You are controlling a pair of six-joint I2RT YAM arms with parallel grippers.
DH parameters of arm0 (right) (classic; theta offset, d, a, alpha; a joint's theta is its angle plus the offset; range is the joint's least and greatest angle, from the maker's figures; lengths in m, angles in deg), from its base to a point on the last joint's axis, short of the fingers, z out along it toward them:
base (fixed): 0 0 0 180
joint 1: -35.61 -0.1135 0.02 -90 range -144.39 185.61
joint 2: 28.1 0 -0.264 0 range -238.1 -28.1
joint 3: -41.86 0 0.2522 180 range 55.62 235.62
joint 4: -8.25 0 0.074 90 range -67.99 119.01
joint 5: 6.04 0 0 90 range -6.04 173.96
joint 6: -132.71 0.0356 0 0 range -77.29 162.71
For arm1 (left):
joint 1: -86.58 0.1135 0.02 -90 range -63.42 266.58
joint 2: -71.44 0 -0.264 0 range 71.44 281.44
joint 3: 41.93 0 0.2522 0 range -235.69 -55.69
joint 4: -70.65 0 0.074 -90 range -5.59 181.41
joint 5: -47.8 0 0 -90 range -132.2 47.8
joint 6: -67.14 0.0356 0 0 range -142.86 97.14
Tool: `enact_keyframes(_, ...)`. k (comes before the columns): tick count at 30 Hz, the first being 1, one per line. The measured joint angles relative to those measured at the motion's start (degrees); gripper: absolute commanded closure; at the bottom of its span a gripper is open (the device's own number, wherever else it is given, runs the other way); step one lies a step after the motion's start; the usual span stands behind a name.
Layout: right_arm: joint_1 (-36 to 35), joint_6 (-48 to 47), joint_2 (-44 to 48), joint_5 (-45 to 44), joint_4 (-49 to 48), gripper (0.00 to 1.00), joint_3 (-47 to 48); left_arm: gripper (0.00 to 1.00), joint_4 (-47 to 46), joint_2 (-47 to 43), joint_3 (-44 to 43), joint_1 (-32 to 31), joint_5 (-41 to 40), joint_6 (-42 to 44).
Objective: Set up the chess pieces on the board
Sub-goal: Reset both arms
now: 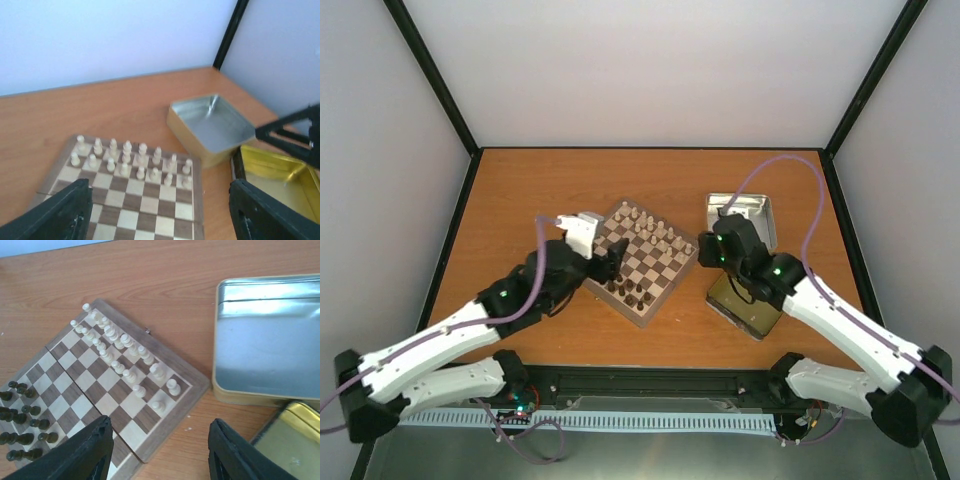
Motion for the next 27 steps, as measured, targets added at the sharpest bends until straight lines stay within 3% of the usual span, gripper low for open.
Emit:
enact_keyframes(3, 0.0, -0.8, 5.6, -1.8, 1.7, 0.41, -2.1, 0.01, 1.1, -7.0, 0.0, 0.0, -2.0, 1.0)
enact_keyframes(13, 0.0, -4.8, 30.7, -10.5, 7.5, 0.16, -5.0, 0.0, 12.2, -22.7, -3.7, 0.0, -11.1, 1.5)
enact_keyframes(18, 0.0, -9.1, 36.8, -15.4, 11.6, 0.0, -1.5, 0.0, 17.6, -27.9, -7.5, 0.0, -16.3, 1.9)
enact_keyframes(27, 0.0, -14.9, 43.1, -21.0, 16.4, 0.0, 5.2, 0.0, 21.1, -30.6, -14.6, 0.0, -24.3, 4.8)
